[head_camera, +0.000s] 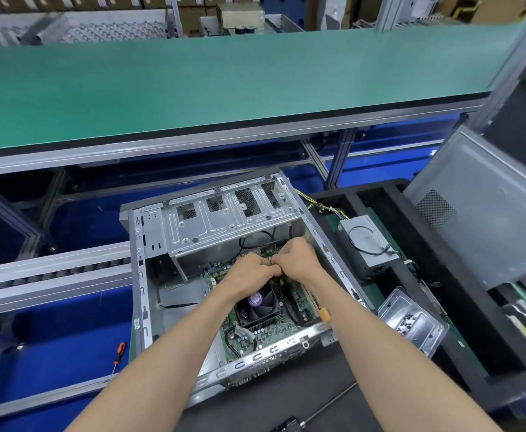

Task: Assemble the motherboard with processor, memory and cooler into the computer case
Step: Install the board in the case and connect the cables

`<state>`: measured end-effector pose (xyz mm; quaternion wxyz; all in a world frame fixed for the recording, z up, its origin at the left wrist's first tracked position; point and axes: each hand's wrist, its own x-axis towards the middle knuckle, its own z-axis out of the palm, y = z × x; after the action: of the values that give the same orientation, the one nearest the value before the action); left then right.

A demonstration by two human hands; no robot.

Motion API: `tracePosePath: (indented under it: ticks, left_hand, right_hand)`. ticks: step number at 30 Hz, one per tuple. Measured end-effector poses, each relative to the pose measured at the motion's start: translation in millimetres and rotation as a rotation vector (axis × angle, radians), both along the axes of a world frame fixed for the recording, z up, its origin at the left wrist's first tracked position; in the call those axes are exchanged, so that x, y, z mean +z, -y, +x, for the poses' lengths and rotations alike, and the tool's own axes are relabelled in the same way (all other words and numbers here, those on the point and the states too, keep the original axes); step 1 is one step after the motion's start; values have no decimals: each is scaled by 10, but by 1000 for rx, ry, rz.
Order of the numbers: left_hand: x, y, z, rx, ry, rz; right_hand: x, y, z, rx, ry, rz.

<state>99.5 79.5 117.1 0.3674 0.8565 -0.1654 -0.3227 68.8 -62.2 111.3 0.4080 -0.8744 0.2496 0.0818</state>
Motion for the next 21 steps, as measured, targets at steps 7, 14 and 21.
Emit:
tracePosePath:
  ticks: [7, 14, 21]
  left_hand:
    - [114, 73, -51, -53, -155, -133]
    - [44, -440, 44, 352, -312, -295]
    - [-89, -632, 99, 636, -50, -2]
  right_hand:
    - [62, 5, -38, -206, 226, 458]
    - [37, 0, -13, -153, 181, 322]
    - [-7, 5, 15, -117, 103, -3]
